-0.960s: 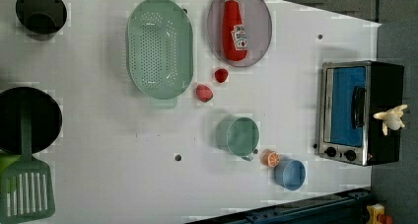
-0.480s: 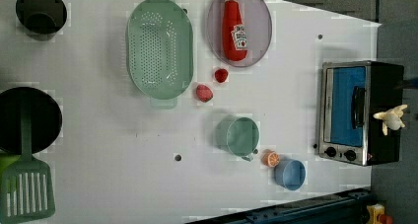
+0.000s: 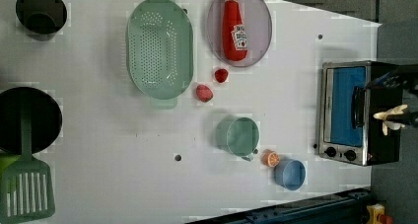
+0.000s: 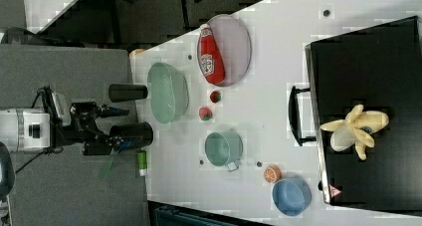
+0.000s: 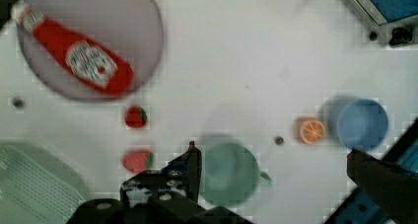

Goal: Pick banana from table and place on oven.

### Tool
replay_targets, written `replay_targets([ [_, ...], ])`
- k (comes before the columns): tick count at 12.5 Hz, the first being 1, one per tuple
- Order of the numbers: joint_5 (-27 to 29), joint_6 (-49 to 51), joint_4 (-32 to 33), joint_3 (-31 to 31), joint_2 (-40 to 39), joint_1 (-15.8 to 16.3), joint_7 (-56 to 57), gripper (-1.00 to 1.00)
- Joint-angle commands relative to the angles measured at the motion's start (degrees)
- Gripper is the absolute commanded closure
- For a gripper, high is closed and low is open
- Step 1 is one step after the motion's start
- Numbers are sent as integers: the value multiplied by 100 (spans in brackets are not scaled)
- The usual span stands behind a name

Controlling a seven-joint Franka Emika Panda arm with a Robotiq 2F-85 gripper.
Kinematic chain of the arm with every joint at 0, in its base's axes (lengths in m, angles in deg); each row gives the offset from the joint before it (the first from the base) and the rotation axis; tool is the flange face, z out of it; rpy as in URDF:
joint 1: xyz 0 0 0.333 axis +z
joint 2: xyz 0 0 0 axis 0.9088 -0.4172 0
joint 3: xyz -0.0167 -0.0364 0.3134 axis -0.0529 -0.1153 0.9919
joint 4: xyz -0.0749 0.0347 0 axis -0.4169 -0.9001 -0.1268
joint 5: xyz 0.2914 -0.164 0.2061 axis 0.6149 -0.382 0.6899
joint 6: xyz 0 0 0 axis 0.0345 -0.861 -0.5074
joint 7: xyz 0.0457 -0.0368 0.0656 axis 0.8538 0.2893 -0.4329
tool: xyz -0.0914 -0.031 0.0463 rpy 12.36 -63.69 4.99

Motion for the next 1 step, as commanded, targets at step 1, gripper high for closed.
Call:
replay_targets([
  [1, 12, -4, -108, -255, 235, -308, -323, -100],
])
